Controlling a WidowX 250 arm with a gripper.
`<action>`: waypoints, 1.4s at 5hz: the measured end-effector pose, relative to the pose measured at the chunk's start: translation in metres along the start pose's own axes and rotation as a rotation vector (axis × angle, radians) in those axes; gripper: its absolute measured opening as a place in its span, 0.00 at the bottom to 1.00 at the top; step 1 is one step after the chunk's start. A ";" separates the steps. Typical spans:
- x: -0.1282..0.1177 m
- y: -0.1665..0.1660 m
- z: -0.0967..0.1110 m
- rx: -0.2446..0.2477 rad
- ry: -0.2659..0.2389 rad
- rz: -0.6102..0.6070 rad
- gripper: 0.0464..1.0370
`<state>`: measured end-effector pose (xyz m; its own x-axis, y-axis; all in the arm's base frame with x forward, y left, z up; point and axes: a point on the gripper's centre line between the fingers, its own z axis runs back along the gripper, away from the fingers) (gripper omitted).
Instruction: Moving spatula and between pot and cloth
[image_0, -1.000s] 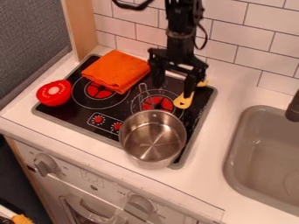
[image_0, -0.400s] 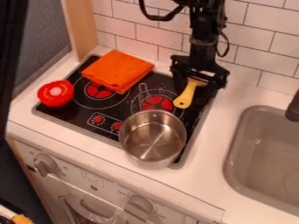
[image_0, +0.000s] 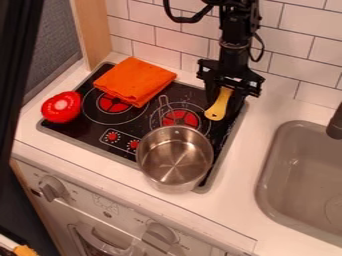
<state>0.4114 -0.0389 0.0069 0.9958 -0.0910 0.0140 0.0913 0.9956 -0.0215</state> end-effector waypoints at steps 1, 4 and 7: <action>-0.003 0.004 0.001 0.003 -0.003 -0.015 0.30; -0.060 0.050 0.100 -0.002 -0.194 0.001 0.30; -0.152 0.132 0.032 0.086 0.010 0.052 0.30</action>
<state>0.2718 0.1074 0.0342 0.9992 -0.0387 0.0054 0.0382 0.9972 0.0641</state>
